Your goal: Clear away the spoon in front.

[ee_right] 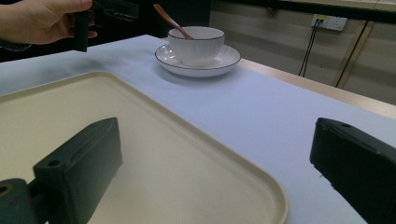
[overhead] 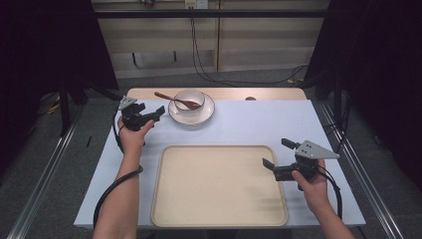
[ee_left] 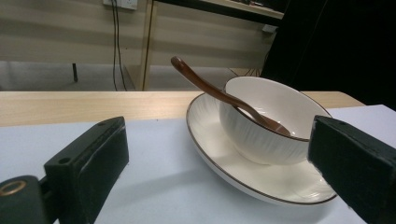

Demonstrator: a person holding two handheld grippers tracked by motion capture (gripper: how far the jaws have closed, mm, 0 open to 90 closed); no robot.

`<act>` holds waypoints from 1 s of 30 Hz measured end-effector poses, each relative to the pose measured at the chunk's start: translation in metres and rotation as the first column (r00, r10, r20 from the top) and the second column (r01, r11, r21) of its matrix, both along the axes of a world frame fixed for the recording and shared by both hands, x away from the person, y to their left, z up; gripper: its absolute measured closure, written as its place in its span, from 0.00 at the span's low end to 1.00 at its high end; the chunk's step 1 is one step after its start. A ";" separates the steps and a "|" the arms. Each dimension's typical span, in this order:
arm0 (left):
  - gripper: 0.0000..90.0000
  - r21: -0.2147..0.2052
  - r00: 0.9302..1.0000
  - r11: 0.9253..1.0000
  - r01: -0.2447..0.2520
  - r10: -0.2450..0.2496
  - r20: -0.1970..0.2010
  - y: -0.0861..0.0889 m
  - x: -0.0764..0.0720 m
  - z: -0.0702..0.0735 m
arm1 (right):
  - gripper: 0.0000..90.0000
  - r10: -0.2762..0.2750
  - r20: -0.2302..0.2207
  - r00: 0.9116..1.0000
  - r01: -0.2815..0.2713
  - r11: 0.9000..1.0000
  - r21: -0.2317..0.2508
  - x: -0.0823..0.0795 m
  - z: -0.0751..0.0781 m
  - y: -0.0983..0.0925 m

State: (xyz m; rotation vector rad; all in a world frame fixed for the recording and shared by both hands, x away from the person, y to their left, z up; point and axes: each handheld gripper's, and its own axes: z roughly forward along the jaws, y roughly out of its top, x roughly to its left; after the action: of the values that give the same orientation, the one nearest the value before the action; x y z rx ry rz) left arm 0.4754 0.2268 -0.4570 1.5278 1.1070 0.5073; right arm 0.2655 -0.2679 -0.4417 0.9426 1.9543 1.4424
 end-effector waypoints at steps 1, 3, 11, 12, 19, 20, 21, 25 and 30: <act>0.06 0.003 1.000 1.000 -0.002 0.002 -0.006 0.000 0.001 -0.001 | 0.02 -0.001 -0.003 1.000 0.001 1.000 0.001 0.000 0.000 0.000; 0.06 0.003 1.000 1.000 -0.005 0.005 -0.007 -0.002 0.003 -0.002 | 0.02 -0.001 -0.003 1.000 0.001 1.000 0.004 0.000 0.000 0.001; 0.09 0.008 1.000 1.000 0.006 -0.006 -0.012 -0.007 0.013 -0.005 | 0.02 -0.004 -0.007 1.000 0.004 1.000 0.000 0.001 -0.002 0.000; 0.09 0.003 1.000 1.000 0.006 -0.006 -0.011 -0.008 0.014 -0.005 | 0.02 -0.004 -0.007 1.000 0.004 1.000 0.000 0.001 -0.002 0.000; 0.18 0.008 0.999 1.000 0.025 -0.024 -0.025 -0.015 0.026 -0.007 | 0.02 -0.002 -0.012 1.000 0.002 1.000 0.008 0.002 -0.002 0.001; 0.19 0.008 0.999 1.000 0.025 -0.024 -0.025 -0.015 0.026 -0.007 | 0.02 0.005 -0.013 1.000 -0.005 1.000 0.005 0.003 -0.002 0.000; 0.19 -0.010 1.000 1.000 0.022 -0.022 -0.018 -0.017 0.028 -0.008 | 0.02 0.005 -0.013 1.000 -0.005 1.000 0.005 0.003 -0.002 0.000; 0.31 -0.022 1.000 0.999 0.025 -0.026 -0.018 -0.020 0.031 -0.008 | 0.02 0.005 -0.013 1.000 -0.005 1.000 0.013 0.003 -0.003 0.001; 0.38 -0.027 1.000 1.000 0.005 -0.006 -0.029 -0.022 0.034 -0.007 | 0.02 0.009 -0.014 1.000 -0.009 1.000 0.012 0.003 -0.003 0.000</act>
State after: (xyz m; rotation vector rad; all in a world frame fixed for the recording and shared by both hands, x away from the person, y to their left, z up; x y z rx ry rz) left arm 0.5093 0.2046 -0.4640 1.5184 1.1280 0.4658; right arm 0.2689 -0.2674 -0.4444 0.9531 1.9643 1.4575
